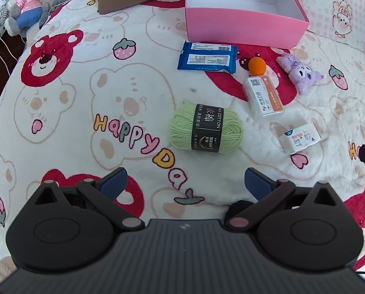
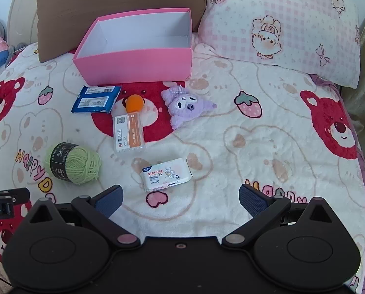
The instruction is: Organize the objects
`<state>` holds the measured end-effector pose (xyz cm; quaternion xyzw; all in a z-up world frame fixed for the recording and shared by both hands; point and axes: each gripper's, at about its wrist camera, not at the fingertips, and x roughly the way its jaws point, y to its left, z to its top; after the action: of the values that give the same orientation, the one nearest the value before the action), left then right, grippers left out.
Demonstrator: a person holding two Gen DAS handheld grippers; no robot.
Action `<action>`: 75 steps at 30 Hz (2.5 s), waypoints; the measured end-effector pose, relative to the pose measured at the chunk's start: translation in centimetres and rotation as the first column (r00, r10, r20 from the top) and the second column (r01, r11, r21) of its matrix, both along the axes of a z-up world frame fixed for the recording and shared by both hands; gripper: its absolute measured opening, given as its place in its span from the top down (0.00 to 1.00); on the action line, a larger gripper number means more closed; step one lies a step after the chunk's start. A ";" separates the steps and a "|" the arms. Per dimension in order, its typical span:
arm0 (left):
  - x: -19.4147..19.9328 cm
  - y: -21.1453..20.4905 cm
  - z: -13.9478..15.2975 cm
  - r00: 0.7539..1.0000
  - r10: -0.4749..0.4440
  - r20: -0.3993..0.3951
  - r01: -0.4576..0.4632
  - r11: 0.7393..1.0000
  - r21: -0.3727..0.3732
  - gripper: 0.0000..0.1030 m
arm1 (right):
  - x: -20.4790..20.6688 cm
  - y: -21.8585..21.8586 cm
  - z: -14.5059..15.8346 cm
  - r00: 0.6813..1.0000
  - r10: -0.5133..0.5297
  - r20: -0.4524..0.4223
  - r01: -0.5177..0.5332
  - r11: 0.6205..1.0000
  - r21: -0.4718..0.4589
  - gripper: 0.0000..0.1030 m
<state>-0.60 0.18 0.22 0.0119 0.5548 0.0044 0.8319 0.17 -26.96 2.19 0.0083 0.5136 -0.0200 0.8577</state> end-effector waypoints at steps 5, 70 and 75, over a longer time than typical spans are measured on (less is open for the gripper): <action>-0.1 0.3 0.0 1.000 0.012 -0.005 -0.012 1.000 -0.011 0.00 | -0.1 0.2 0.0 1.000 0.001 0.006 -0.001 1.000 -0.002 0.01; -1.0 0.3 0.8 0.999 -0.007 0.031 0.006 0.999 0.050 0.00 | 0.0 0.4 -1.4 0.999 0.012 -0.029 -0.012 1.000 0.003 0.01; -1.2 0.1 1.6 0.998 -0.054 0.033 0.052 0.997 0.054 0.00 | -0.2 0.3 -0.8 1.000 0.018 -0.014 -0.018 1.000 -0.005 0.01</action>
<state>-1.76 0.33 1.83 0.0485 0.5393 -0.0030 0.8407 -0.07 -26.70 1.42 0.0012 0.5195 -0.0137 0.8543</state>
